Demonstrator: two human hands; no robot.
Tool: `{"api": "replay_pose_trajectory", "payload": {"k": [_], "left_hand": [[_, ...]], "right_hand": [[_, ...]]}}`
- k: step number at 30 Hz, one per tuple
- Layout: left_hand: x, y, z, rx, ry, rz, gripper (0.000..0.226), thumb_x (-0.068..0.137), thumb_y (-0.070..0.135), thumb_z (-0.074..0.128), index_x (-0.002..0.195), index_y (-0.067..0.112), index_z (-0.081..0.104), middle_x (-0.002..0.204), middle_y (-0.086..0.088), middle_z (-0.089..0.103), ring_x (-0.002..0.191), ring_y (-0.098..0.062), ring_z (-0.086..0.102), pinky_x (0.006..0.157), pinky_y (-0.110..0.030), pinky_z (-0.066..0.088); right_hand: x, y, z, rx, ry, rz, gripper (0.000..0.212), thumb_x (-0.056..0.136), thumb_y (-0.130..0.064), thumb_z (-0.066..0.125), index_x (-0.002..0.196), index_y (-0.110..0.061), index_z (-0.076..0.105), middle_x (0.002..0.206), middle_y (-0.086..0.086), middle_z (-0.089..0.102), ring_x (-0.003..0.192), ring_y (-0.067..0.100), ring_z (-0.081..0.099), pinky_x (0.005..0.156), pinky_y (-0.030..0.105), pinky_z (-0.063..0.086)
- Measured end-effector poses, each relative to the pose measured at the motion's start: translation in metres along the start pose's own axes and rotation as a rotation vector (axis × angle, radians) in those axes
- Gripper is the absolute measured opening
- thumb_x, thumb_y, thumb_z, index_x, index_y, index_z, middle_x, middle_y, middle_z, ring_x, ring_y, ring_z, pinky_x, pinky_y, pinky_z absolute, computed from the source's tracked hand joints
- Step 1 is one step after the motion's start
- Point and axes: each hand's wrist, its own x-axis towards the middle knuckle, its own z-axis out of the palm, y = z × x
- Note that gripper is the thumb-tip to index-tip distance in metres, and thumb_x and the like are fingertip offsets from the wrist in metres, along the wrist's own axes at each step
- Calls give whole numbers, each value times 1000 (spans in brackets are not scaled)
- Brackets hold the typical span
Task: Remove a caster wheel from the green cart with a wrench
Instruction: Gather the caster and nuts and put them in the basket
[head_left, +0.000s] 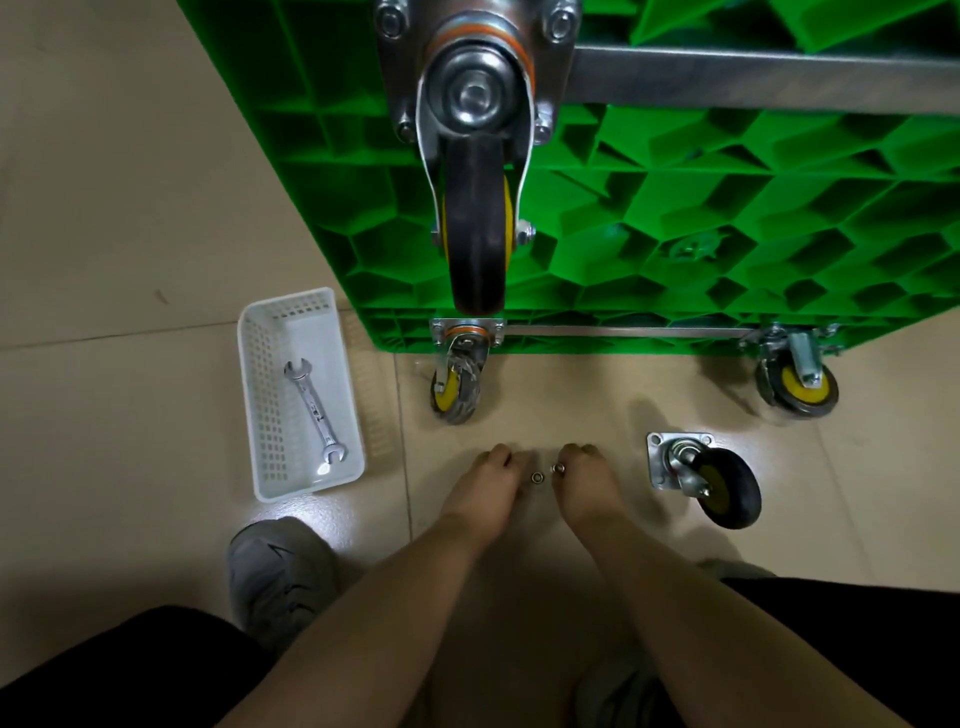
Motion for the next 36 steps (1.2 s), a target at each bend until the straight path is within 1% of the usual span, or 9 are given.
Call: {"api": "replay_pose_trajectory", "payload": {"k": [3, 10, 17, 22, 25, 28, 31, 34, 36], "left_hand": [[2, 9, -1, 53, -21, 42, 51, 102, 17, 48, 152, 16, 38, 154, -10, 34, 136, -31, 38, 107, -43, 45], [9, 30, 1, 93, 7, 38, 40, 102, 11, 45, 141, 10, 50, 140, -13, 47, 126, -30, 46, 101, -40, 46], [8, 29, -11, 22, 5, -30, 26, 95, 9, 52, 118, 8, 64, 123, -14, 57, 109, -32, 57, 89, -37, 46], [-11, 1, -47, -64, 121, -188, 22, 98, 14, 53, 114, 7, 66, 118, -14, 60, 105, -34, 62, 86, -36, 48], [-35, -27, -83, -111, 255, -254, 23, 99, 20, 54, 113, 10, 69, 113, -13, 63, 99, -31, 64, 86, -36, 52], [-61, -63, -118, -135, 389, -322, 16, 93, 20, 60, 94, 7, 68, 99, -15, 61, 91, -34, 63, 78, -40, 52], [-81, -105, -148, -173, 432, -440, 17, 90, 16, 63, 79, 3, 63, 87, -21, 65, 84, -38, 65, 68, -37, 48], [-95, -141, -162, -204, 359, -557, 16, 88, 17, 64, 90, 4, 73, 93, -18, 71, 92, -35, 68, 74, -34, 51], [-100, -158, -162, -204, 259, -601, 19, 88, 21, 66, 98, 8, 77, 98, -13, 74, 98, -30, 68, 81, -31, 53]], "right_hand": [[0, -1, 2, 4, -15, -19, 28, 95, -13, 57, 122, -9, 59, 123, 13, 55, 105, 35, 62, 84, 35, 48], [0, -2, 6, -4, -29, -18, 20, 92, -4, 53, 109, -8, 62, 115, 13, 59, 101, 32, 63, 83, 35, 46], [-4, -4, 4, 143, 15, 75, 16, 91, -10, 57, 103, -7, 67, 107, 15, 67, 99, 34, 63, 76, 33, 41], [-16, -47, -11, 348, 49, 84, 16, 87, -17, 69, 102, -11, 71, 103, 13, 72, 100, 32, 66, 76, 27, 43], [-26, -100, -27, 496, 23, 54, 9, 84, -18, 70, 93, -17, 71, 89, 3, 68, 85, 22, 61, 71, 20, 38], [-32, -157, -34, 584, -15, -19, 7, 83, -14, 68, 87, -19, 71, 85, 4, 73, 82, 25, 68, 72, 26, 50], [-25, -200, -28, 578, -66, -109, 10, 76, -19, 65, 73, -28, 61, 86, 7, 76, 81, 31, 73, 79, 41, 60], [-25, -232, -24, 587, -171, -149, 16, 79, -12, 67, 75, -27, 61, 76, 11, 73, 74, 36, 74, 76, 50, 62], [-25, -245, -19, 527, -254, -165, 17, 83, -6, 66, 79, -23, 62, 65, 10, 70, 69, 34, 74, 74, 49, 63]]}}
